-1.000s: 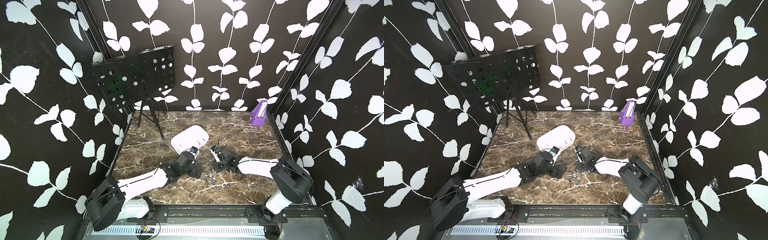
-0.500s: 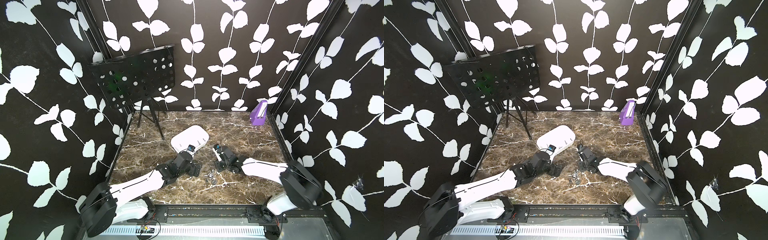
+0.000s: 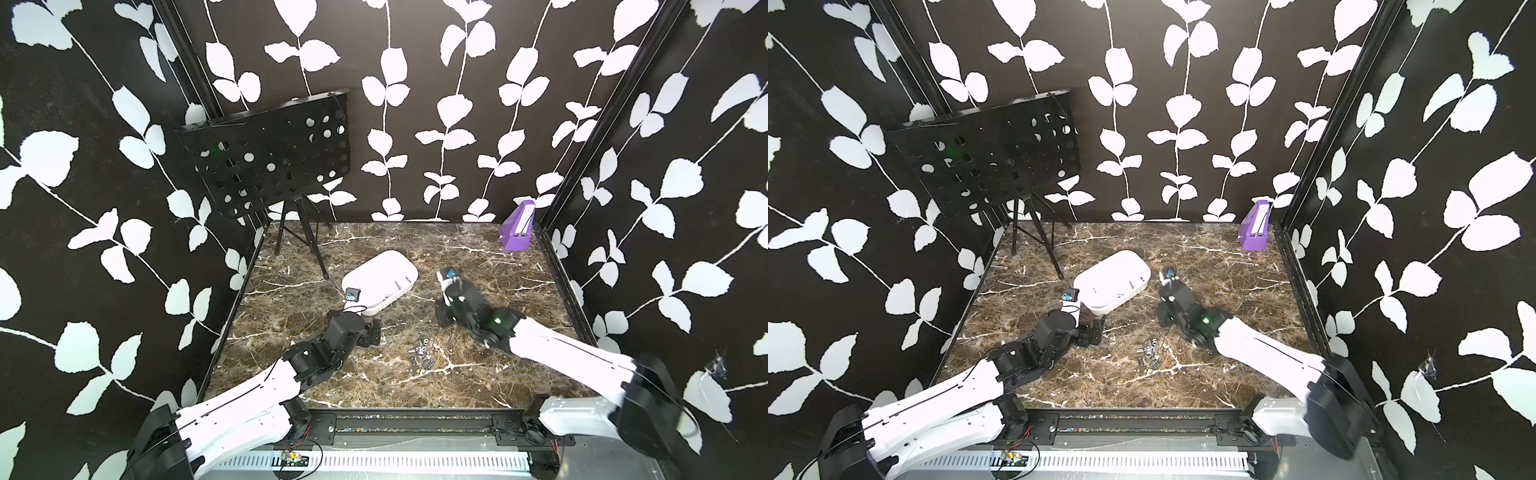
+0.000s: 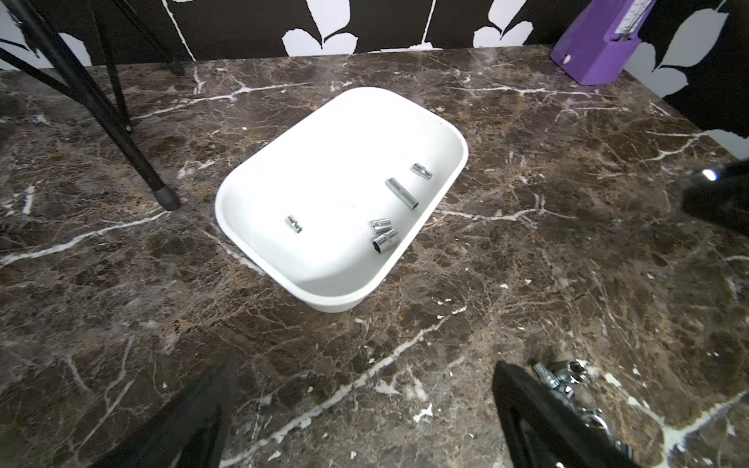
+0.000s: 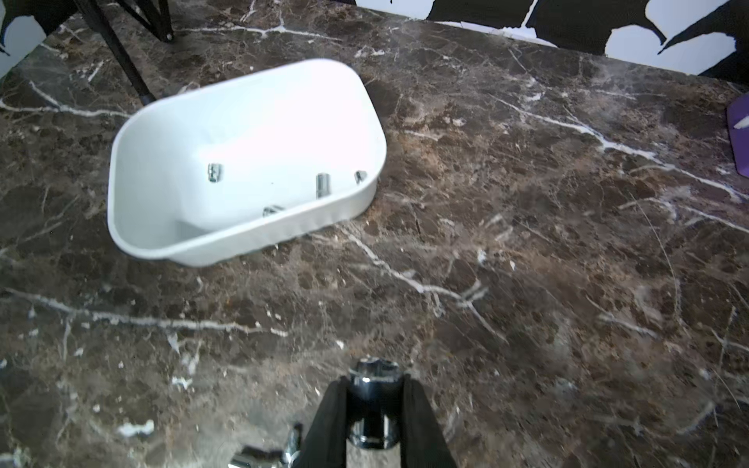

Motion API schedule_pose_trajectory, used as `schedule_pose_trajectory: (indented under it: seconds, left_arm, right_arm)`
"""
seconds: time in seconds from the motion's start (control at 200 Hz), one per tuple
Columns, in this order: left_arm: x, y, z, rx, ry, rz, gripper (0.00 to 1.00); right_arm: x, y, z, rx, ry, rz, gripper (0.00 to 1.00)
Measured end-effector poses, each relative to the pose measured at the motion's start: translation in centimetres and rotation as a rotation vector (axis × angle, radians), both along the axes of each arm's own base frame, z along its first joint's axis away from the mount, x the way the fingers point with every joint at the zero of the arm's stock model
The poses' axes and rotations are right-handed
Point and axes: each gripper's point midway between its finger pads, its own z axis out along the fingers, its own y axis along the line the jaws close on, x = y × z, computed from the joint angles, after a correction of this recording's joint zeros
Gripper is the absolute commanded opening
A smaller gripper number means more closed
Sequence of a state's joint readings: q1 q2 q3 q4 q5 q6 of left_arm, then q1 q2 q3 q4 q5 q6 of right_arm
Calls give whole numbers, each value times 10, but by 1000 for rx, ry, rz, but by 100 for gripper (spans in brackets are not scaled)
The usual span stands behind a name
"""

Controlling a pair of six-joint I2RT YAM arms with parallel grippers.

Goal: Put the socket on the desktop into the storage box
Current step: Place the socket head in the storage box, then pick up the socket head from the center of the board.

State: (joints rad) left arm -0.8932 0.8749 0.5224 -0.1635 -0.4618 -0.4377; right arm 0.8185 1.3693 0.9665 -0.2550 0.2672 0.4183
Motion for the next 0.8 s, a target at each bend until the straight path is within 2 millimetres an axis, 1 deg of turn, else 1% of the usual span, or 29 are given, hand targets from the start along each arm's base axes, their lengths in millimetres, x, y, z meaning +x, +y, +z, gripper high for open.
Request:
schedule_pose_trajectory:
  seconds: [0.07,0.125,0.14,0.185,0.19,0.205,0.24,0.25,0.285,0.375,0.485,0.575,0.69,0.76,0.8]
  left_arm:
    - [0,3,-1,9,3,16,99]
    - [0,6,-2,11,3,27,99]
    - [1,6,-2,12,2,30,99]
    - [1,7,-2,11,1,36,99]
    - [1,7,-2,11,1,36,99]
    - [1,7,-2,10,1,38,99]
    - [1,7,-2,8,2,40,99]
    - [1,7,-2,8,2,40,99]
    - [1,7,-2,5,3,42,99]
    - [1,6,-3,1,10,40,99]
    - [1,5,-4,2,15,38,99]
    - [1,5,-4,1,15,37,99]
    - [0,5,-5,0,17,35,99]
    - [0,4,-5,-1,17,34,99]
    - [0,4,-5,-1,18,33,99]
  right_arm:
    - [20,21,5,11,6,-15,8]
    - [31,33,6,9,22,-24,8]
    - [38,41,6,13,30,-25,8]
    - [48,54,6,17,39,-27,8]
    - [52,58,6,23,41,-27,8]
    - [54,61,5,22,46,-25,8]
    - [66,76,4,33,53,-27,8]
    - [67,77,4,33,53,-28,8]
    - [77,90,-1,37,68,-25,9]
    - [98,114,-10,39,86,-28,8]
    - [123,139,-33,32,118,-36,9]
    - [136,150,-55,20,155,-44,10]
    - [140,147,-83,-12,213,-62,14]
    - [139,145,-92,-28,235,-68,17]
    - [140,143,-95,-35,244,-73,22]
